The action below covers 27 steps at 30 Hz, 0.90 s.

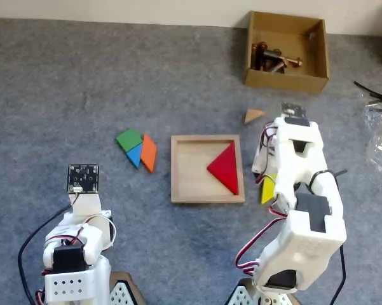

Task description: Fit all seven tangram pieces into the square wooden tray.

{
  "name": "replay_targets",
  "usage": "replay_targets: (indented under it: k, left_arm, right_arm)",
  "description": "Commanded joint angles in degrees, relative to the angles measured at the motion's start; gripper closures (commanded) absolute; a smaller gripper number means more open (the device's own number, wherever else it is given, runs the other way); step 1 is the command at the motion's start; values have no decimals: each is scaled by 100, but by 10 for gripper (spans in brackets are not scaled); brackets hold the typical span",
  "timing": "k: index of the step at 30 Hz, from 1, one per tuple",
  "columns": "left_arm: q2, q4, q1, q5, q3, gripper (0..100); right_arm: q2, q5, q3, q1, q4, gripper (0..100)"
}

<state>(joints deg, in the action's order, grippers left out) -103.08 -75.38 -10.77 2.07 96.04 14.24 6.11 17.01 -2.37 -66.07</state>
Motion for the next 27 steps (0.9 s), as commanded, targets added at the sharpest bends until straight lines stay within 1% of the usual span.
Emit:
replay_targets:
  k: [1,3,6,22,25,27]
  left_arm:
    - [40,-44,-48,9,119,995]
    - [40,-44,-48,9,119,995]
    - [40,-44,-48,9,119,995]
    - [40,-44,-48,9,119,995]
    - [40,-44,-48,9,119,995]
    - [40,-44,-48,9,119,995]
  right_arm:
    - [-84,26,-31,-75,242,716]
    - [-101,-53,-31,-101,242,716]
    - [-119,-360,-48,-154,251,714]
    - [-127,-422,-75,-251,224,713]
    - [-136,-853,-75,-259,215,712]
    - [-136,-923,-57,-259,215,712]
